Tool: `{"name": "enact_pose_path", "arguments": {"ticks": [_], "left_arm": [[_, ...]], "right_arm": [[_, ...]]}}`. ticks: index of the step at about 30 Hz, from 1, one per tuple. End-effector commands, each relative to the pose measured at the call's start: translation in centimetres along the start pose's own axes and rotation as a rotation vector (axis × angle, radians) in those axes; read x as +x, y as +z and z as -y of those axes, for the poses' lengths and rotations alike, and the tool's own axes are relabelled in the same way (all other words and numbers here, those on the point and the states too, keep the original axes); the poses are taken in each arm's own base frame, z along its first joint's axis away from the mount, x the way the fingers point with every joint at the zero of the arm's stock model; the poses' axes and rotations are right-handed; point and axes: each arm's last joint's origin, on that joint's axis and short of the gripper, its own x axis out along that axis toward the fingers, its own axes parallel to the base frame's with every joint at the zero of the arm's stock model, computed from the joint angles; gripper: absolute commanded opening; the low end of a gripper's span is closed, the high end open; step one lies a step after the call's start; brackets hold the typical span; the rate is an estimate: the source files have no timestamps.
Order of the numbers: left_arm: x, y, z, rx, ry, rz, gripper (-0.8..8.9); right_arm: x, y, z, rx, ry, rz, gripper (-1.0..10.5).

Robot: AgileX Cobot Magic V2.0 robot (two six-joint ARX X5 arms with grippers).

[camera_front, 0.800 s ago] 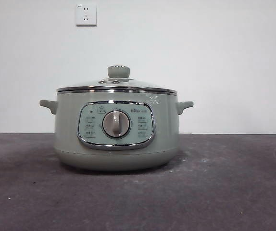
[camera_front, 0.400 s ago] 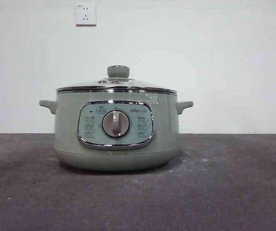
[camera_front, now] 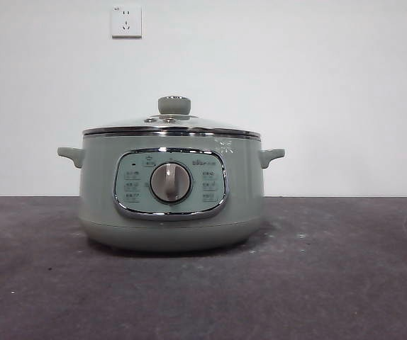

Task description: Pick up the pumpkin,open the lid,put the pumpkin in the pot,close the lid

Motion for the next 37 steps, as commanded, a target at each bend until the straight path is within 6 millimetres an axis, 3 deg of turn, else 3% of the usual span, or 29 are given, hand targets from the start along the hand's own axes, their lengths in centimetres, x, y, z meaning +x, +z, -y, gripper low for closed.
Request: {"name": "enact_pose_path", "arguments": {"ticks": [1,16,37], "left_arm": [[-0.2,-1.3,0.1,-0.021,0.007,0.006,-0.03],[-0.5,-5.4,0.5,-0.132,0.001,-0.15,-0.03],[-0.5,-5.8,0.5,-0.135,-0.003,-0.201,-0.03]], "right_arm": [[0.1,-0.1,0.0,0.009,0.0,-0.015,0.0],[0.1,-0.1,0.0,0.009,-0.001,-0.016,0.0],[0.1,-0.1,0.0,0.009,-0.001,-0.016,0.0]]}}
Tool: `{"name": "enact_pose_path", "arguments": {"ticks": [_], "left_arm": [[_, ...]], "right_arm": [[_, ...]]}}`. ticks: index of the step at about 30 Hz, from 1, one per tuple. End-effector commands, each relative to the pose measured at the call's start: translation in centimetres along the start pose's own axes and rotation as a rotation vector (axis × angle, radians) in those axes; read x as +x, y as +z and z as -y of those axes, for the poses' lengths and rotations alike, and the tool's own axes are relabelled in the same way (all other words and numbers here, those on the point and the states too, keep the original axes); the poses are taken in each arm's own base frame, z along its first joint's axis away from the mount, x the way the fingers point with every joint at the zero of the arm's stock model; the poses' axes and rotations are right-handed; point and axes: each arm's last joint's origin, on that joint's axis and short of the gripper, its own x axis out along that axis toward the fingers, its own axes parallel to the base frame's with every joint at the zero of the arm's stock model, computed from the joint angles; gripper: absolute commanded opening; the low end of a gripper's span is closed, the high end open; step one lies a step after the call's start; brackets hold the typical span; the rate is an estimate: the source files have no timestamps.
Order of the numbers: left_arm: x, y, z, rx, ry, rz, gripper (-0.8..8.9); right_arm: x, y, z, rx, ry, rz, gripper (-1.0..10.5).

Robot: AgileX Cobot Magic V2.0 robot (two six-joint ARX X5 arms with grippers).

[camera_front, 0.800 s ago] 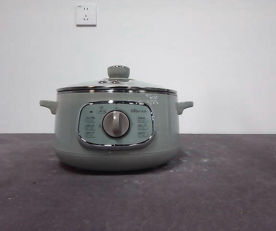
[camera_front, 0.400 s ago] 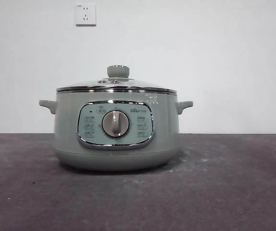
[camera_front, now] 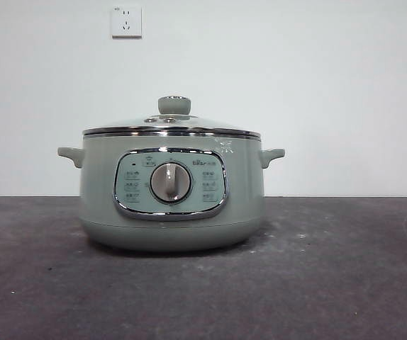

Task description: Pick up the pumpkin,open the lid,put the pumpkin in the pot,close the lid

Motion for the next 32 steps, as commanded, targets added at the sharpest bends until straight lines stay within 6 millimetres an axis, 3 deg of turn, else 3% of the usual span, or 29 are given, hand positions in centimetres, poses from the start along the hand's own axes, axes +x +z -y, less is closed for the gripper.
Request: {"name": "enact_pose_path", "arguments": {"ticks": [1,8,11,16,20,25,32], "left_arm": [[0.1,-0.5,0.0,-0.007,0.003,-0.011,-0.03],[0.1,-0.5,0.0,-0.007,0.003,-0.011,-0.03],[0.1,-0.5,0.0,-0.007,0.003,-0.011,-0.03],[0.1,-0.5,0.0,-0.007,0.003,-0.011,-0.03],[0.1,-0.5,0.0,-0.007,0.003,-0.011,-0.03],[0.1,-0.5,0.0,-0.007,0.003,-0.011,-0.03],[0.1,-0.5,0.0,-0.007,0.003,-0.011,-0.03]], "right_arm": [[0.1,-0.1,0.0,0.009,0.0,-0.015,0.0],[0.0,-0.1,0.2,-0.012,-0.011,-0.007,0.0],[-1.8,-0.8,0.6,-0.072,-0.065,0.059,0.0],[-5.4,-1.8,0.6,-0.116,-0.049,0.37,0.0],[-6.8,-4.7,0.8,-0.093,-0.16,0.52,0.0],[-5.4,-8.3,1.3,-0.128,-0.298,0.685,0.0],[-0.6,-13.5,2.4,-0.167,-0.394,0.809,0.0]]}}
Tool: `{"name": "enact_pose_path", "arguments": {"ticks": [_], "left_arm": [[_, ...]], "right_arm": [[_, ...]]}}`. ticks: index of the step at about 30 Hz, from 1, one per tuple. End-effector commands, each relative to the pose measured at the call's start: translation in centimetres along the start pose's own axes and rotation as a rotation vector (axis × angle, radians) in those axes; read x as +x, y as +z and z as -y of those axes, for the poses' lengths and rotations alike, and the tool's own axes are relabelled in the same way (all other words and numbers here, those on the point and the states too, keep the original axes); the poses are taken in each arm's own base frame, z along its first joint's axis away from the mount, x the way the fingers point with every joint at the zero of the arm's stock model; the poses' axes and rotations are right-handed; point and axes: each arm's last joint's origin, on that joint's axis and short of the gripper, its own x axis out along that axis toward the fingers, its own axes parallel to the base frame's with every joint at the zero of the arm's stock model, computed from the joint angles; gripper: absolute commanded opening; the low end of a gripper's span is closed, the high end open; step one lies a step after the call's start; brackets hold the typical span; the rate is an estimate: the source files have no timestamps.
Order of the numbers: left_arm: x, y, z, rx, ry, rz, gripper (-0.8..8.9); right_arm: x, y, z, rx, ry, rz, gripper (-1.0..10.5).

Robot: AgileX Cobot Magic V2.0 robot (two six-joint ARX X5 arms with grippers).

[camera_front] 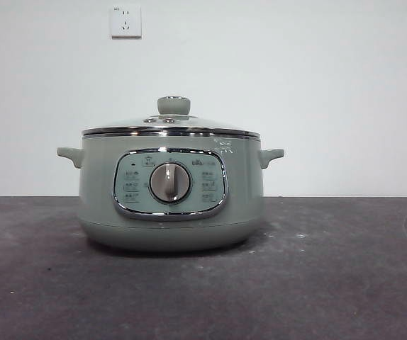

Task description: Pick up the pumpkin,open the lid,put the pumpkin in the pot,close the lid

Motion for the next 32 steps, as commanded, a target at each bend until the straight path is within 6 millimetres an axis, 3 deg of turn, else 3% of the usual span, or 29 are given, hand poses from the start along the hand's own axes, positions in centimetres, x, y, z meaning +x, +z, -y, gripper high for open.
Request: {"name": "enact_pose_path", "arguments": {"ticks": [1,10,17,25,32], "left_arm": [[0.1,-0.5,0.0,-0.007,0.003,-0.011,-0.03],[0.1,-0.5,0.0,-0.007,0.003,-0.011,-0.03],[0.1,-0.5,0.0,-0.007,0.003,-0.011,-0.03],[0.1,-0.5,0.0,-0.007,0.003,-0.011,-0.03],[0.1,-0.5,0.0,-0.007,0.003,-0.011,-0.03]], "right_arm": [[0.3,-3.7,-0.3,0.019,-0.044,0.0,0.0],[0.8,-13.4,-1.2,0.124,-0.232,-0.015,0.0],[1.2,-19.5,-1.9,0.199,-0.293,-0.076,0.0],[1.5,-22.9,-2.3,0.216,-0.286,-0.132,0.0],[1.4,-23.4,-2.4,0.229,-0.282,-0.178,0.0]]}}
